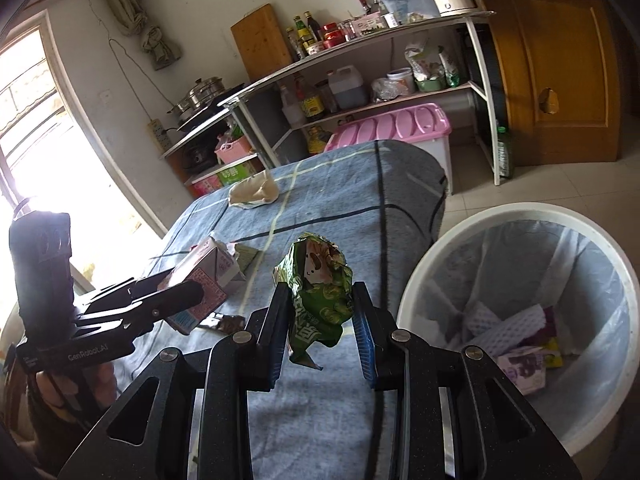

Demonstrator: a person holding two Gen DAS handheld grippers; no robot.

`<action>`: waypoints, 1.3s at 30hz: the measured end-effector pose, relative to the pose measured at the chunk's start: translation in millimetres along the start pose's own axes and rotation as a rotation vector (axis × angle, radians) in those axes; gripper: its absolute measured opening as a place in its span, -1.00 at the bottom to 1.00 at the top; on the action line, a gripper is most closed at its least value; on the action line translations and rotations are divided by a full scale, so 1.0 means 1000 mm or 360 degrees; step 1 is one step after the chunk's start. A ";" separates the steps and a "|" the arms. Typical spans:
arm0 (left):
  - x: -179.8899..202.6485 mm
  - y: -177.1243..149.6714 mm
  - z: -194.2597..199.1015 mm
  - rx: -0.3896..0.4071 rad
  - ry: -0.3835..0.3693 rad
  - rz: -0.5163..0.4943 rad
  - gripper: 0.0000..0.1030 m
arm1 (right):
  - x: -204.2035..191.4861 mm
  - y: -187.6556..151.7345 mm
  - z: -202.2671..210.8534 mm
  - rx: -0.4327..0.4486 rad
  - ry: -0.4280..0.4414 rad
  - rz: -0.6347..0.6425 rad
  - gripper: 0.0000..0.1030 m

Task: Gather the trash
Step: 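Carry the carton and green bag over the bin and open both tools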

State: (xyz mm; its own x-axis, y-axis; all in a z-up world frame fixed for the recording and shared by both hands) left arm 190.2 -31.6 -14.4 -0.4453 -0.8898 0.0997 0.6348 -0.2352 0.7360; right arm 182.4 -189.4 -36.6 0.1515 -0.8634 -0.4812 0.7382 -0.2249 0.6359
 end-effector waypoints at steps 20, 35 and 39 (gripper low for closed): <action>0.136 0.022 -0.088 -0.0141 -0.0289 -0.0197 0.08 | 0.132 0.005 0.037 -0.0016 -0.0433 -0.0135 -0.35; 0.146 0.016 -0.113 -0.0213 -0.0283 -0.0203 0.12 | 0.164 -0.001 0.033 -0.0069 -0.0509 -0.0189 0.06; 0.136 0.017 -0.098 -0.0173 -0.0256 -0.0211 0.12 | 0.151 -0.002 0.034 -0.0056 -0.0485 -0.0195 0.06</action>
State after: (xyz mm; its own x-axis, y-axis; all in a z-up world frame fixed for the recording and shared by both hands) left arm 202.2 -194.8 -54.1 -0.6188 -0.7765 0.1186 0.6243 -0.3944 0.6743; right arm 182.0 -335.0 -90.2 -0.1395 -0.9276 -0.3466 0.7619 -0.3241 0.5608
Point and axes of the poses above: each gripper's, at about its wrist camera, not at the fingertips, and z roughly against the way its jaws point, x to its right, y to its top, the point moved 8 cm from there along -z, roughly the way its jaws point, and after that the axes turned 7 degrees about -z, right-handed, at the moved point
